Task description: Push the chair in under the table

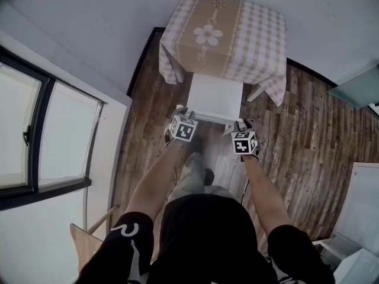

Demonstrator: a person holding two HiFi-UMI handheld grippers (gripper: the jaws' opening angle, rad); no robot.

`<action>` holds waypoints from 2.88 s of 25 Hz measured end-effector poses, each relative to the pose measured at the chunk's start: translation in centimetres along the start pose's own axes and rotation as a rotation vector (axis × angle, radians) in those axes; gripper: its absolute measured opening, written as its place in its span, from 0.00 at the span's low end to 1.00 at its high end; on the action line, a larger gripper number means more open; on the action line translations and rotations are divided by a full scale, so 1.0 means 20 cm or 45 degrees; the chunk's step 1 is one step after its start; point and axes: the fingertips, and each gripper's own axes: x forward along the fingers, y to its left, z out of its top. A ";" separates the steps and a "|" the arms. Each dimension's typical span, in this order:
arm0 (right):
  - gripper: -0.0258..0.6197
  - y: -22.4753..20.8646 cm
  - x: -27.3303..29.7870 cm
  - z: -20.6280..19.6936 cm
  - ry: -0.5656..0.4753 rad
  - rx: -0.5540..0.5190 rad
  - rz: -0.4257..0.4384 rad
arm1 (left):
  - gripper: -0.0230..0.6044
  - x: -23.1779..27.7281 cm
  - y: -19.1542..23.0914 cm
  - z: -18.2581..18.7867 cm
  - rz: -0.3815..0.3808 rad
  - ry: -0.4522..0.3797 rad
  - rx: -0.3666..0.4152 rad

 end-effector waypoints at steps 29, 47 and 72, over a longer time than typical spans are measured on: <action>0.29 -0.17 0.26 0.23 -0.002 0.030 -0.010 | 0.22 0.24 0.16 0.29 -0.007 0.005 0.016; 0.29 -0.29 0.45 0.39 -0.002 0.033 -0.007 | 0.22 0.43 0.27 0.48 -0.016 0.036 0.017; 0.29 -0.43 0.66 0.57 0.012 0.047 -0.034 | 0.22 0.63 0.40 0.71 -0.039 0.052 0.041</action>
